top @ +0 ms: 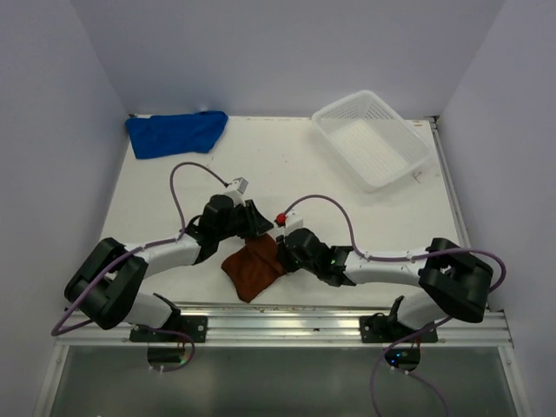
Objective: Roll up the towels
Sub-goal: Roll the towel
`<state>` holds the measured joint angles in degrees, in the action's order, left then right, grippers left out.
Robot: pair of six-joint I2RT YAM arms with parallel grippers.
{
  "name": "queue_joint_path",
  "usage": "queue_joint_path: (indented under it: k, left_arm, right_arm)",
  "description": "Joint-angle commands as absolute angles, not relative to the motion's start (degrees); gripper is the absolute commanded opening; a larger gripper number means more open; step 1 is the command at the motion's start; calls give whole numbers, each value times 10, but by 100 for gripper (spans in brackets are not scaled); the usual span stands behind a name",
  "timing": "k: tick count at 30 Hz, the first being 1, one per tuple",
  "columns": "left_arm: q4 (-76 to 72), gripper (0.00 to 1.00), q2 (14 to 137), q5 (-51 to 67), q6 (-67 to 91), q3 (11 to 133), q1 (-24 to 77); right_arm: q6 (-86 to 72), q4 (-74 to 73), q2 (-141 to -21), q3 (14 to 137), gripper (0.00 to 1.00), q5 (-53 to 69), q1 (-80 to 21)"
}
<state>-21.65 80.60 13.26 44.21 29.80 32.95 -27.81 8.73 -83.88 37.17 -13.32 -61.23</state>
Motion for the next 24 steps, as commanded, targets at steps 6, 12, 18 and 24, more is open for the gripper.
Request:
queue_joint_path:
  k: [6,12,18,24]
  left_arm:
    - [-207,32,788,126,441,346,325]
    - [-206,32,785,131,446,345,329]
    - [-207,32,782,133,453,338,331]
    - [-209,32,774,134,458,332,337]
  right_arm:
    - [-200,6,-885,431,3,-379,-691]
    - [-197,-26,-937,482,3,-506,-764]
    - [-176,-52,-997,531,4,-606,-821]
    - [-170,-91,-1059,576,4,-669,-863]
